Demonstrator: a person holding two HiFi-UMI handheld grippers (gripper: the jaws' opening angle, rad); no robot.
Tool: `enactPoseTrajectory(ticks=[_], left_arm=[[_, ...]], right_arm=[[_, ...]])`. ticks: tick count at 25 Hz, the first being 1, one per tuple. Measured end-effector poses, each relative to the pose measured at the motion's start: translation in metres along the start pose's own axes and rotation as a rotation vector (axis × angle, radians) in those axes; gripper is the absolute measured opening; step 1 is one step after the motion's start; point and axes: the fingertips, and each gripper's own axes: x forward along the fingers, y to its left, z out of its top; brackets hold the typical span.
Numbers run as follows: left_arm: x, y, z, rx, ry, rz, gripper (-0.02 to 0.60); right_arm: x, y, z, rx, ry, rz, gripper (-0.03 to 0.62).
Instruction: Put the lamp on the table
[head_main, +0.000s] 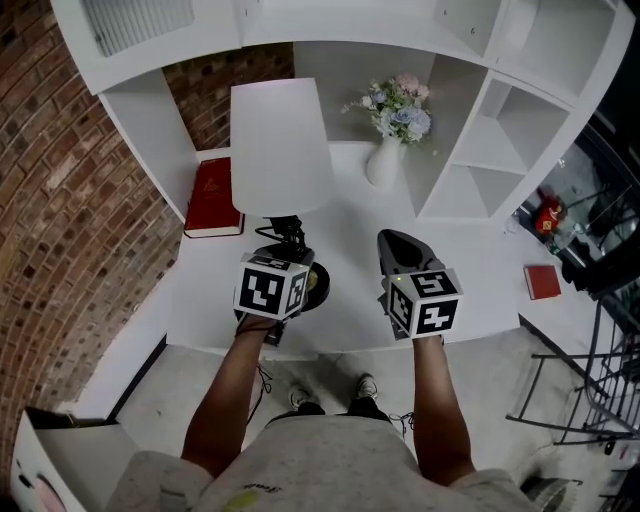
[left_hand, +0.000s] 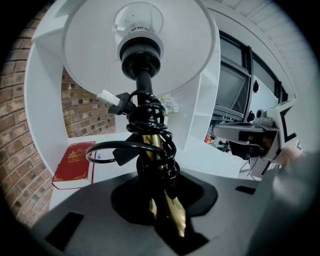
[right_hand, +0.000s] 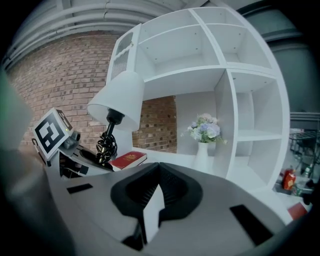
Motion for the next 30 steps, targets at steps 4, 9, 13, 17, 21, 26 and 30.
enactPoseTrajectory(ticks=[4,9,13,17,21,26,30], left_arm=[[0.01,-0.013,0.003,0.008,0.002,0.001,0.104],[0.02,-0.019,0.008,0.017,-0.034,0.012,0.104],[0.028,-0.019,0.012,0.024,-0.071,0.027,0.103],[0.039,-0.019,0.019,0.024,-0.096,0.028,0.103],[0.053,-0.018,0.028,0.012,-0.131,0.024,0.103],[0.073,-0.018,0.035,0.053,-0.127,0.053,0.103],[0.091,-0.022,0.039,0.096,-0.134,0.062,0.101]], right_arm=[[-0.001,-0.01,-0.002,-0.005,0.001,0.015,0.003],[-0.001,-0.019,-0.007,-0.01,0.004,0.027,0.003],[-0.001,-0.023,-0.014,-0.009,0.011,0.037,0.003],[0.002,-0.028,-0.023,0.003,0.015,0.045,0.003],[0.008,-0.033,-0.031,0.007,0.019,0.051,0.003],[0.021,-0.042,-0.037,0.003,0.027,0.07,0.003],[0.032,-0.052,-0.038,-0.006,0.018,0.083,0.003]])
